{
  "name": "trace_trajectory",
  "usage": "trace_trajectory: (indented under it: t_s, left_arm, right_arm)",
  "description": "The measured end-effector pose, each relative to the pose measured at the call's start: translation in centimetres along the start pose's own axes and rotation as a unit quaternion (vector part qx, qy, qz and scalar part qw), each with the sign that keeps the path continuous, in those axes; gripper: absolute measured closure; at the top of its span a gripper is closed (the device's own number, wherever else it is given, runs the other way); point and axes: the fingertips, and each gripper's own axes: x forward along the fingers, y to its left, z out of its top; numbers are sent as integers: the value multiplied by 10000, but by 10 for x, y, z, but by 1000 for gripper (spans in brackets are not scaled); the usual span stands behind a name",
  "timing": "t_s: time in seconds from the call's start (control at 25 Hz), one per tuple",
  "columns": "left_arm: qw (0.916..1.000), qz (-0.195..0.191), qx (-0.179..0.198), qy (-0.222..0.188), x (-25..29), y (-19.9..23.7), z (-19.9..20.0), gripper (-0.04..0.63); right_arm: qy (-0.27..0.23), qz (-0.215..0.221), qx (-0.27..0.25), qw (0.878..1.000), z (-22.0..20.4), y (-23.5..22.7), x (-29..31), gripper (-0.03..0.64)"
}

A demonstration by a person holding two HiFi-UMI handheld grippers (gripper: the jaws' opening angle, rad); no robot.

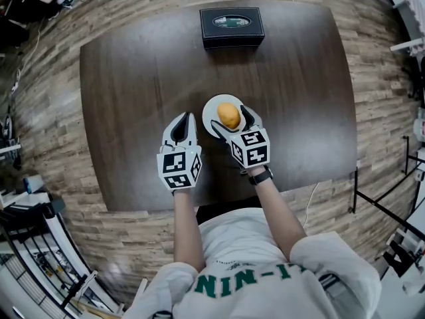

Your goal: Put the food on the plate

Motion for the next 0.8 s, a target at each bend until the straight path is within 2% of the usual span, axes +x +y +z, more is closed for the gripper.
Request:
trace_trajectory:
  t_s: [0.12,0.36,0.6,0.8]
  left_arm:
    - [9999,30,56,-80,-14,-1,7,581]
    - [9992,4,179,-344,-47,-12,27,581]
    - [9971,-66,227,-717,-84,-26,55,581]
    - [9938,-109,289,-1070,-110,-38,82,581]
  right_arm:
    - [-119,-110,-54,9999,7,0,-16,169]
    - [-536,-341,-241,9977,35,0,-64,236]
    - [-1057,-532,-230,9927,66,4,-124,341]
    - [-1619,-732,-506,9828,107,14,-172,438]
